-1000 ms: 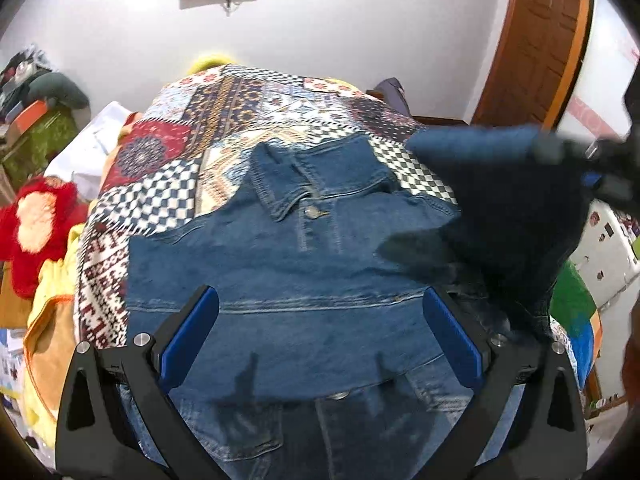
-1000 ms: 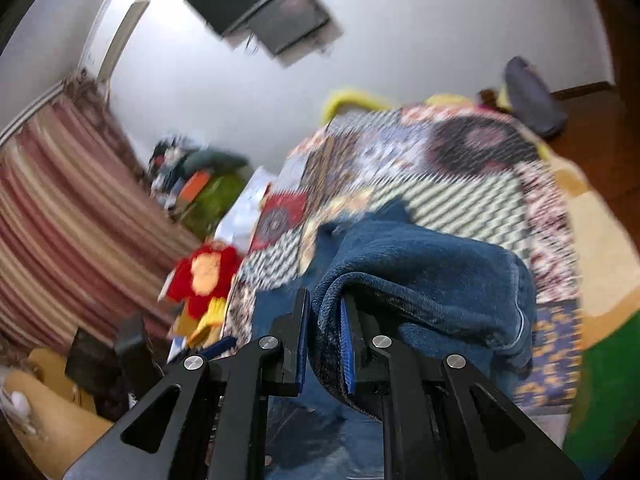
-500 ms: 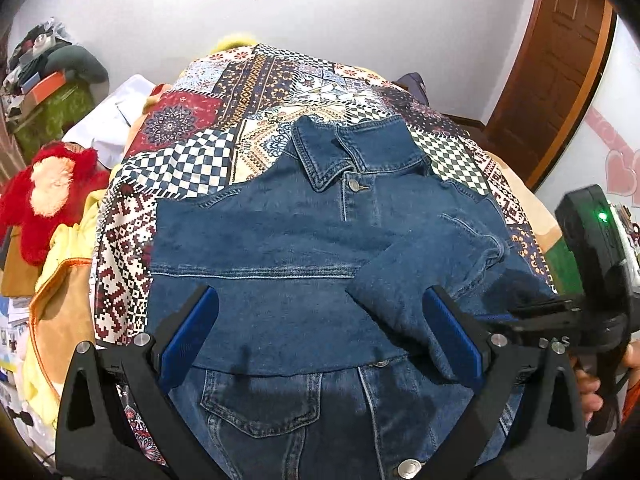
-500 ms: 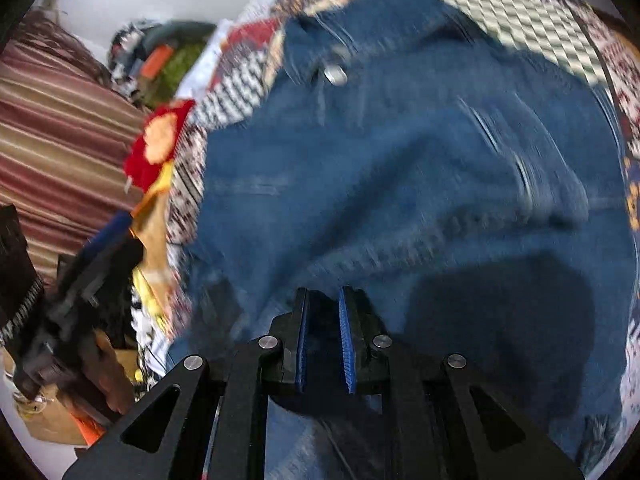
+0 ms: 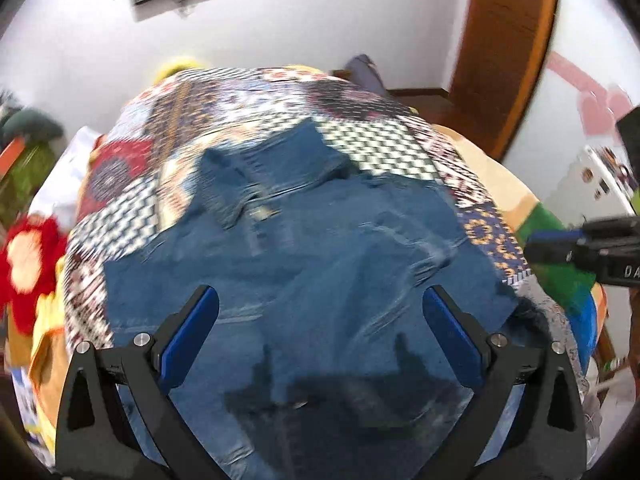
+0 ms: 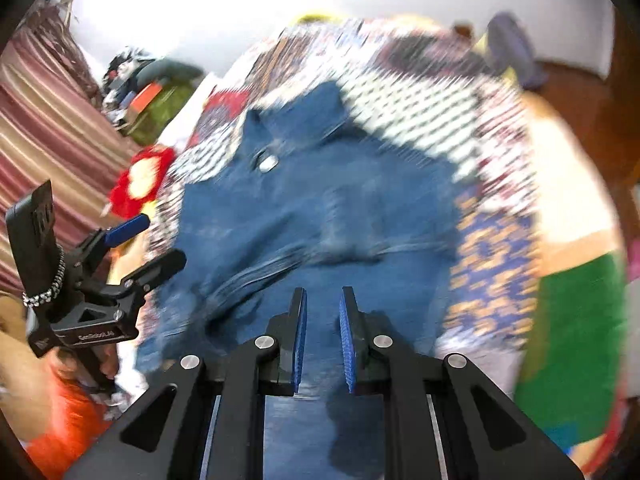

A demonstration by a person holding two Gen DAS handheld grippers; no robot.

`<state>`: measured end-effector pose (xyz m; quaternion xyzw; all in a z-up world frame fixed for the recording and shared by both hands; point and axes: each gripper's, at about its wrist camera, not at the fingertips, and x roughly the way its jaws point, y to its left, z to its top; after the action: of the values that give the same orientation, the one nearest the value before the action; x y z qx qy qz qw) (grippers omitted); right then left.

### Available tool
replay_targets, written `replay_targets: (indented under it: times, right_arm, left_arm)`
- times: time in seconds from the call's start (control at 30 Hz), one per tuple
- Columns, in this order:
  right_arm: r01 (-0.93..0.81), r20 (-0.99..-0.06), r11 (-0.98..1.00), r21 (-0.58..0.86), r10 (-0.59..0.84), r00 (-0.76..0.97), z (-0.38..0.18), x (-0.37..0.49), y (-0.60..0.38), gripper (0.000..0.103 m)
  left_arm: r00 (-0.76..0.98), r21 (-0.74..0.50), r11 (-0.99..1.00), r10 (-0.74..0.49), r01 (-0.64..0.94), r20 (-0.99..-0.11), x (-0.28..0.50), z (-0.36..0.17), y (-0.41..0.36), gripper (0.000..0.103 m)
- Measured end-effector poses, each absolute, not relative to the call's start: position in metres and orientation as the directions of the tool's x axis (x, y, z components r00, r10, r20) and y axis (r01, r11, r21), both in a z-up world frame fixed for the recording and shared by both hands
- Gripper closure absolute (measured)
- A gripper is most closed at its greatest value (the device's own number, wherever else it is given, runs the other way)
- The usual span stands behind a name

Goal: Fold large clothes

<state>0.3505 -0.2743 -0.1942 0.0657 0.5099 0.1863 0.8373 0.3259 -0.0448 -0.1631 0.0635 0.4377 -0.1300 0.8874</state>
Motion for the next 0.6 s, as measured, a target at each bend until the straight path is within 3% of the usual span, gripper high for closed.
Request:
replay_targets:
  times: [0.17, 0.3, 0.37, 0.6]
  right_arm:
    - [-0.222, -0.835, 0.948, 0.227, 0.307, 0.456, -0.191, 0.349, -0.308, 0.091]
    - [-0.192, -0.856, 0.943, 0.272, 0.328, 0.400, -0.214, 0.355, -0.320, 0.091]
    - [-0.180, -0.866, 0.941, 0.286, 0.334, 0.372, -0.228, 0.358, -0.323, 0.091]
    - [-0.170, -0.892, 0.934, 0.315, 0.352, 0.284, -0.268, 0.364, -0.311, 0.091]
  left_arm:
    - [0.511, 0.032, 0.926, -0.178, 0.376, -0.841, 0.353, -0.192, -0.094, 0.001]
    - [0.429, 0.044, 0.922, -0.136, 0.384, -0.893, 0.369, -0.224, -0.107, 0.018]
    - [0.391, 0.042, 0.926, -0.117, 0.376, -0.913, 0.377, -0.241, -0.107, 0.020]
    - [0.300, -0.090, 0.930, -0.205, 0.355, -0.932, 0.387, -0.263, -0.094, 0.023]
